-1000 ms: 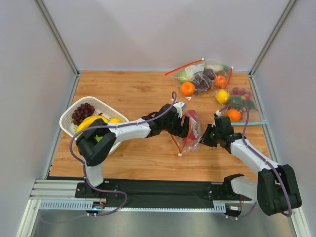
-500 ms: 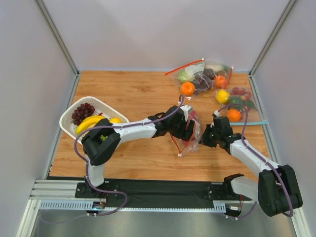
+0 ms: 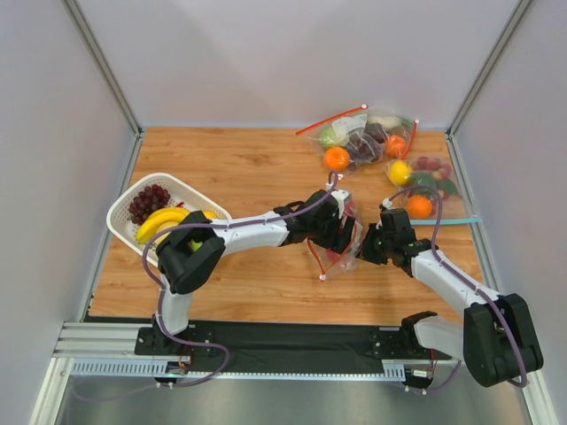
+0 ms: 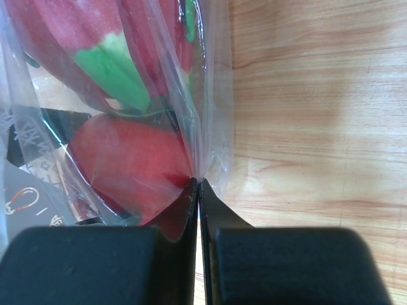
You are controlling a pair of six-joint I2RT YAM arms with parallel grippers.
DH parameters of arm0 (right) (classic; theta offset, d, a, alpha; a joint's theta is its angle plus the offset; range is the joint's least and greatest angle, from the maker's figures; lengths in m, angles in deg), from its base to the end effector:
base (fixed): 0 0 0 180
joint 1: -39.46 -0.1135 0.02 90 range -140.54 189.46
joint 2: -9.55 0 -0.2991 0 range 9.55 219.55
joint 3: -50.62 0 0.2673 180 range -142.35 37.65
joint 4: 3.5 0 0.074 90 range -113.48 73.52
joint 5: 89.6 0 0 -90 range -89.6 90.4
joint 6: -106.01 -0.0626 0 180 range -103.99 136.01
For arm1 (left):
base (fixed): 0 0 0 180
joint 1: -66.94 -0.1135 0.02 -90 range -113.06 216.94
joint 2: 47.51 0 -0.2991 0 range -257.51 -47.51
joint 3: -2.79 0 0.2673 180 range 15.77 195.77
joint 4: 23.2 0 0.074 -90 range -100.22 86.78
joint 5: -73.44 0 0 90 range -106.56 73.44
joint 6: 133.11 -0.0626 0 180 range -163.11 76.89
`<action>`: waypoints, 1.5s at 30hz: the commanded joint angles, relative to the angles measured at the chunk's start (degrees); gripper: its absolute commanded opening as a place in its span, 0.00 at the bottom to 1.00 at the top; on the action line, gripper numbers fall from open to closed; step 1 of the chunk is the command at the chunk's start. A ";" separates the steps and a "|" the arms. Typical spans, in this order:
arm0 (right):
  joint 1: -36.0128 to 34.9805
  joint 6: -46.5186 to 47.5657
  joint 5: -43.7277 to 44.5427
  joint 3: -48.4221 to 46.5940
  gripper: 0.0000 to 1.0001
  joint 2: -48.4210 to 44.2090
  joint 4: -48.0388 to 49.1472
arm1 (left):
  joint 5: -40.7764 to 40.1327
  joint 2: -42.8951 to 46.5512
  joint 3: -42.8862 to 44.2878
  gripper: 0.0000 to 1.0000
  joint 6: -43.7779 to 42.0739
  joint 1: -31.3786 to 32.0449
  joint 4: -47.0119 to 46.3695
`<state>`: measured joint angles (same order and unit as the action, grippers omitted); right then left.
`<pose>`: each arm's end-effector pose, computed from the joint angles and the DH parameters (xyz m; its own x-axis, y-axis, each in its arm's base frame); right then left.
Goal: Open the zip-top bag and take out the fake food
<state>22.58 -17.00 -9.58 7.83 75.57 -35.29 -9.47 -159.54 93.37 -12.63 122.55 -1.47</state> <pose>0.2091 0.0748 0.1702 -0.8651 0.2982 -0.4034 0.1076 0.8957 0.4314 0.2649 -0.4007 0.1999 -0.7743 0.2400 -0.5856 0.5535 0.7055 -0.4427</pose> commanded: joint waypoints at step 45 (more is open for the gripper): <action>-0.69 1.64 4.97 -1.90 0.00 -0.54 -2.64 | 1.34 23.07 -10.01 0.08 -2.79 -2.35 1.08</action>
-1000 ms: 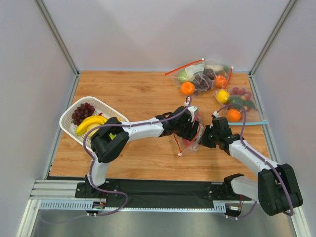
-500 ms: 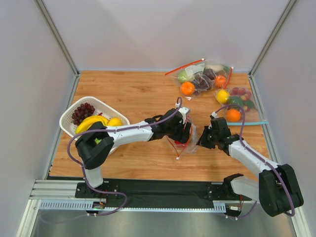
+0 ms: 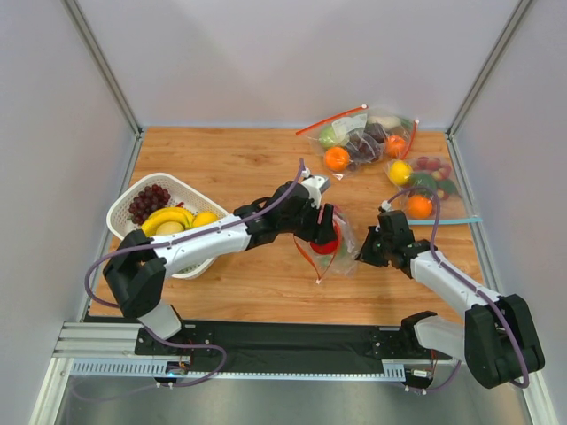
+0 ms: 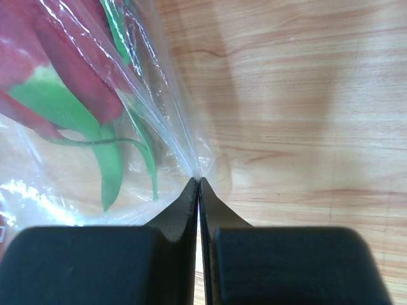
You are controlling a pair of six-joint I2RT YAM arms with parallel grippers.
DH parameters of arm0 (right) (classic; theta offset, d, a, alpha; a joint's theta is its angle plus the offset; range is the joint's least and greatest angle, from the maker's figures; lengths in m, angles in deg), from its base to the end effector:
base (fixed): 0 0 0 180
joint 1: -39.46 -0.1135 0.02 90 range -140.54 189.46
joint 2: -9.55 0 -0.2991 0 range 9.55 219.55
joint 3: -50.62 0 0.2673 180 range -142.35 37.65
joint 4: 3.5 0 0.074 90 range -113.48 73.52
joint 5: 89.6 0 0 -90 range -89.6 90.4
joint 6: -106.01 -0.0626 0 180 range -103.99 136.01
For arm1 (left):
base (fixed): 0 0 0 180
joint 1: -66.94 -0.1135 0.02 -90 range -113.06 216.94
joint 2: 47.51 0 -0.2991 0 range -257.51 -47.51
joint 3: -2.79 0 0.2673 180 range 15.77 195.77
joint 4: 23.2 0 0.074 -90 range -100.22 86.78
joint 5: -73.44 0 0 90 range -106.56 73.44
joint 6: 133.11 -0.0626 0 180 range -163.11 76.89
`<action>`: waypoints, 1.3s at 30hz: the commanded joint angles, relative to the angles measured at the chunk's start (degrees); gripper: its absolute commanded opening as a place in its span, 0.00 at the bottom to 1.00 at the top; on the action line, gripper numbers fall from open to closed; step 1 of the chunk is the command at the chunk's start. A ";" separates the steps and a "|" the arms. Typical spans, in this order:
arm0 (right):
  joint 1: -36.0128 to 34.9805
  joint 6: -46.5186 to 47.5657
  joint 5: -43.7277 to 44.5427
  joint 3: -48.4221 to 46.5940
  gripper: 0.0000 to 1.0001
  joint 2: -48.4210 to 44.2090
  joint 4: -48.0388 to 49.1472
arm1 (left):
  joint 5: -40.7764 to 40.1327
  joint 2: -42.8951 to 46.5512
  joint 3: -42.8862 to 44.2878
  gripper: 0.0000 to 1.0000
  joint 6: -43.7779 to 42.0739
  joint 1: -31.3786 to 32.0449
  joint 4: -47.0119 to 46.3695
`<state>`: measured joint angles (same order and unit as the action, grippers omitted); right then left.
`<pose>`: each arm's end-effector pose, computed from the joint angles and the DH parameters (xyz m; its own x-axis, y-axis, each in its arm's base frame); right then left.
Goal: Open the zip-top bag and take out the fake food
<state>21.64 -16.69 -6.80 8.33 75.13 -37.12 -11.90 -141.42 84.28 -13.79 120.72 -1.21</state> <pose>0.2034 0.0736 0.1661 -0.8704 0.2832 -0.4027 0.1206 0.9157 0.3833 0.2405 -0.3370 0.2773 -0.7043 0.1356 -0.6968 0.5721 0.6896 -0.4440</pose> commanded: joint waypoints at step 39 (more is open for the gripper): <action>0.25 2.39 0.08 -5.04 0.00 0.95 -0.54 | -13.28 27.29 -10.68 0.24 -12.62 -56.59 14.02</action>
<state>21.66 -15.19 -6.19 4.92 76.27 -38.72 -21.43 -114.10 70.73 -23.80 65.20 13.83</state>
